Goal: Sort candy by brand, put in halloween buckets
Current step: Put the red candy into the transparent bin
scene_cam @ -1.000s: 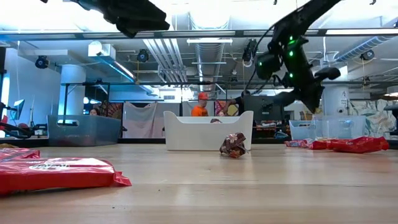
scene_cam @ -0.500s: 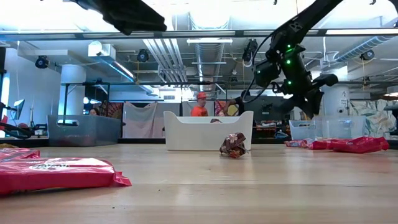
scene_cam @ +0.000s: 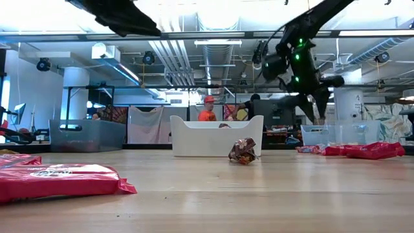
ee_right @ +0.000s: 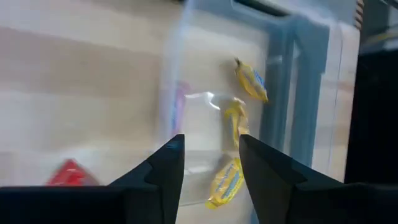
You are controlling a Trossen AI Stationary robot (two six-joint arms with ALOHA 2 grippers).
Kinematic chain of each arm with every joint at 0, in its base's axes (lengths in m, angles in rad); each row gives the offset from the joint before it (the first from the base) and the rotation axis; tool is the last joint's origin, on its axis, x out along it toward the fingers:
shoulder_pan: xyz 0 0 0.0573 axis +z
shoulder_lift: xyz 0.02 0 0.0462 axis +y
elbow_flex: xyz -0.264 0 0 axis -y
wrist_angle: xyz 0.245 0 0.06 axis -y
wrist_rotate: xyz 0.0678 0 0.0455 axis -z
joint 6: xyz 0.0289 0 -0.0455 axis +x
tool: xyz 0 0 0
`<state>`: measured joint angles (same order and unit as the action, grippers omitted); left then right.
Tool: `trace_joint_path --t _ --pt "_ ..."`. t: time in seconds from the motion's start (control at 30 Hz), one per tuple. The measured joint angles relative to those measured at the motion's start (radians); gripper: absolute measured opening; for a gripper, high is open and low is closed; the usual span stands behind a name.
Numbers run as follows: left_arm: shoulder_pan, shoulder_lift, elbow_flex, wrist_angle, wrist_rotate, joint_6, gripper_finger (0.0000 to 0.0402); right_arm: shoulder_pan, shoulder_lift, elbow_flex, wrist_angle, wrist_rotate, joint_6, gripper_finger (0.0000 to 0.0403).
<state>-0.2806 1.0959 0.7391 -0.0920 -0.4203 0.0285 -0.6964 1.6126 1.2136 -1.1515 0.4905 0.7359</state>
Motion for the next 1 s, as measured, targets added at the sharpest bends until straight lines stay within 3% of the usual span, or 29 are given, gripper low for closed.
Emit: trace_joint_path --t 0.17,0.37,0.53,0.67,1.0 --pt "0.000 -0.114 0.000 -0.100 0.000 -0.025 0.0150 0.025 -0.044 0.054 0.064 -0.074 -0.205 0.0155" --pt "0.000 -0.235 0.000 -0.127 0.000 -0.014 0.0150 0.121 -0.042 0.047 0.195 -0.396 -0.633 0.0150" --pt "0.000 -0.289 -0.001 -0.150 0.000 -0.012 0.0150 0.214 0.001 0.032 0.165 -0.338 -0.819 0.0144" --pt "0.000 -0.301 -0.002 -0.167 0.000 -0.012 0.0150 0.227 0.037 0.032 0.154 -0.229 -0.760 0.0144" --pt "0.000 -0.282 -0.003 -0.184 0.000 -0.012 0.0150 0.227 0.087 0.016 0.153 -0.225 -0.694 0.0144"
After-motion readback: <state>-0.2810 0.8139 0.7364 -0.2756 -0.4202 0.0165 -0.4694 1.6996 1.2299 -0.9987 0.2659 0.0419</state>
